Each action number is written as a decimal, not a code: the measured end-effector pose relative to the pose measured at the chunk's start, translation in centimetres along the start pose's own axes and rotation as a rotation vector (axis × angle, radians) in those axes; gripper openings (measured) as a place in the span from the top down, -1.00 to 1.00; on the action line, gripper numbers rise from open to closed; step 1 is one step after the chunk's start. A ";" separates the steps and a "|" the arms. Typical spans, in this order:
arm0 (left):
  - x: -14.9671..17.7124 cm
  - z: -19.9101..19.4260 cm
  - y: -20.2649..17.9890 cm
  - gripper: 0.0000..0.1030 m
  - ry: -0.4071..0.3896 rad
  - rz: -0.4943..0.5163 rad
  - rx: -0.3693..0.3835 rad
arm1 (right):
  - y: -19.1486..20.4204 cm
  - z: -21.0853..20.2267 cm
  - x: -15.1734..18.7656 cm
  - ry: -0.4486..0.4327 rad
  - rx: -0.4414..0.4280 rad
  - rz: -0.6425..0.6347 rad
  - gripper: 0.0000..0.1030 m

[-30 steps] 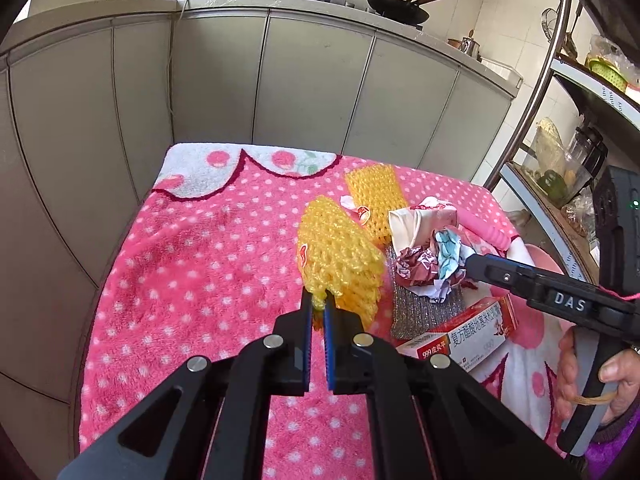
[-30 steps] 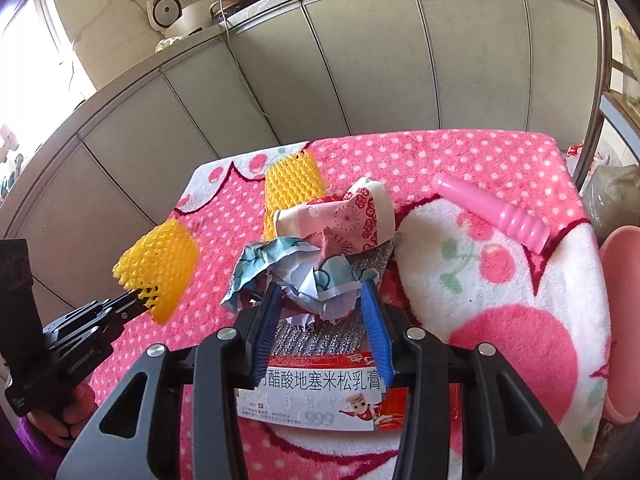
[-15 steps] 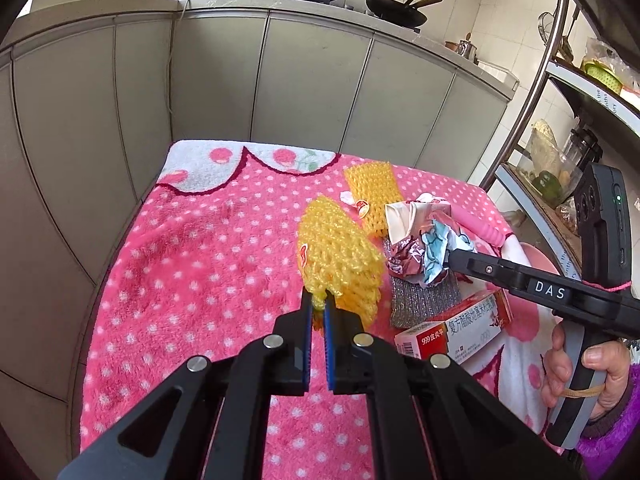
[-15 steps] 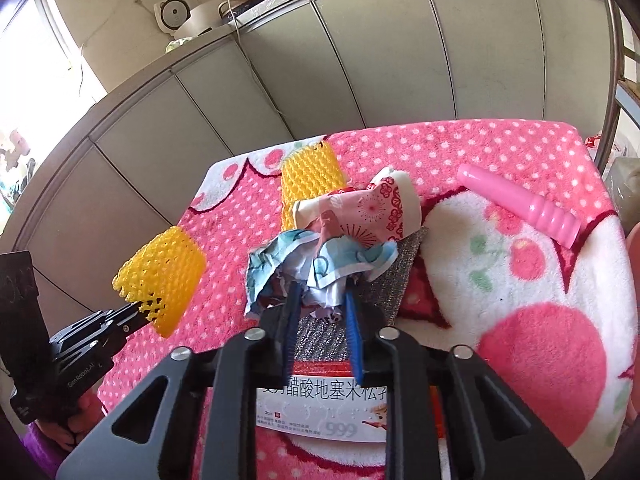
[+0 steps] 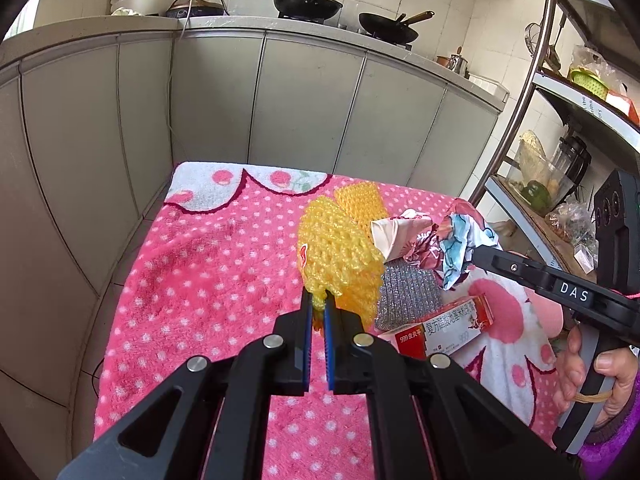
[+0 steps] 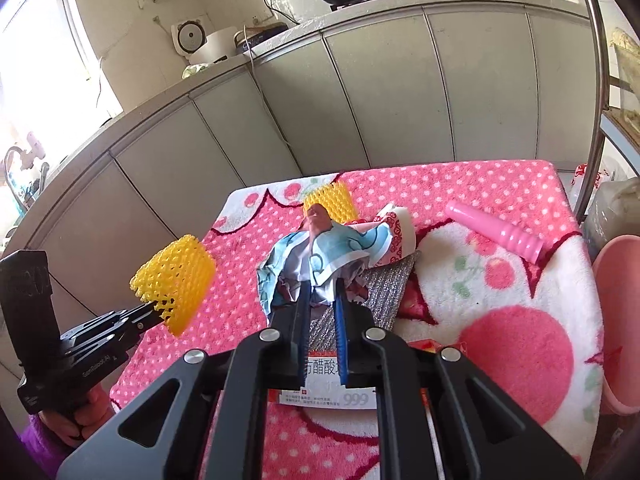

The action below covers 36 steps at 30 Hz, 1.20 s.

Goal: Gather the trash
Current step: 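Grasp the yellow foam net with the left tool while the right tool grasps the crumpled wrapper, then carry the foam net and crumpled wrapper over the pink bucket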

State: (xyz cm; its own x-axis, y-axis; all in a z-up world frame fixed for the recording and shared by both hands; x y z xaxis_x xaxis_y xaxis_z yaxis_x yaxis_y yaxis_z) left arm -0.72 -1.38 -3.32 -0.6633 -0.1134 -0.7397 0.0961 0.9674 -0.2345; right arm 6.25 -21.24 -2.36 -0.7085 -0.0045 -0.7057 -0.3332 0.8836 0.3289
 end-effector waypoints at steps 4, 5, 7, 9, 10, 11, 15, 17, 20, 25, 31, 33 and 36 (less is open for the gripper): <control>-0.2 -1.0 -0.8 0.92 -0.018 0.013 0.007 | -0.2 -1.8 0.0 -0.039 0.014 -0.003 0.78; -0.3 -1.3 -1.1 0.92 -0.023 0.019 0.009 | -0.2 -2.3 0.1 -0.048 0.019 -0.005 0.78; -0.5 -1.7 -1.6 0.92 -0.031 0.028 0.014 | -0.4 -3.3 0.1 -0.067 0.033 -0.006 0.78; -0.7 -2.1 -2.4 0.92 -0.040 0.040 0.018 | -0.9 -4.4 0.3 -0.082 0.042 0.002 0.78; -0.8 -2.3 -2.8 0.92 -0.044 0.047 0.022 | -1.2 -4.8 0.3 -0.089 0.048 0.007 0.78; -0.9 -2.4 -3.2 0.92 -0.047 0.052 0.025 | -1.5 -5.3 0.3 -0.097 0.054 0.011 0.78; -1.2 -2.8 -5.1 0.92 -0.056 0.082 0.041 | -2.9 -7.1 0.4 -0.125 0.077 0.037 0.78; -1.5 -2.8 -6.2 0.92 -0.061 0.100 0.052 | -3.7 -8.0 0.6 -0.141 0.092 0.049 0.78; -1.8 -2.7 -8.2 0.92 -0.065 0.130 0.076 | -5.1 -9.5 0.7 -0.162 0.128 0.062 0.78; -2.1 -1.8 -12.3 0.92 -0.058 0.191 0.127 | -7.9 -12.1 1.1 -0.200 0.195 0.100 0.78; -2.6 -0.2 -17.3 0.92 -0.049 0.255 0.191 | -11.8 -14.8 1.8 -0.240 0.287 0.150 0.78; -2.8 0.3 -19.0 0.92 -0.046 0.276 0.213 | -13.3 -15.5 2.1 -0.249 0.321 0.167 0.78; -2.8 1.4 -21.3 0.91 -0.033 0.306 0.240 | -15.4 -16.1 2.6 -0.255 0.357 0.199 0.78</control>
State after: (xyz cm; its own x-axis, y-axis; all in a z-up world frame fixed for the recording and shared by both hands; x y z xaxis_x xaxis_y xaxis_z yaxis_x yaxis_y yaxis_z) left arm 0.17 -22.01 2.87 -0.5536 0.1611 -0.8170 0.4593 0.8775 -0.1381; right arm -0.45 -42.37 0.83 -0.5464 0.2562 -0.7974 0.0593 0.9615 0.2683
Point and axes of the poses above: each gripper's, at about its wrist camera, not at the fingertips, and z roughly the way its jaws point, y to its left, x to its underside, the point moved 4 cm from there along z, roughly the way its jaws point, and after that the axes turned 3 degrees about x, right-handed, at the moved point
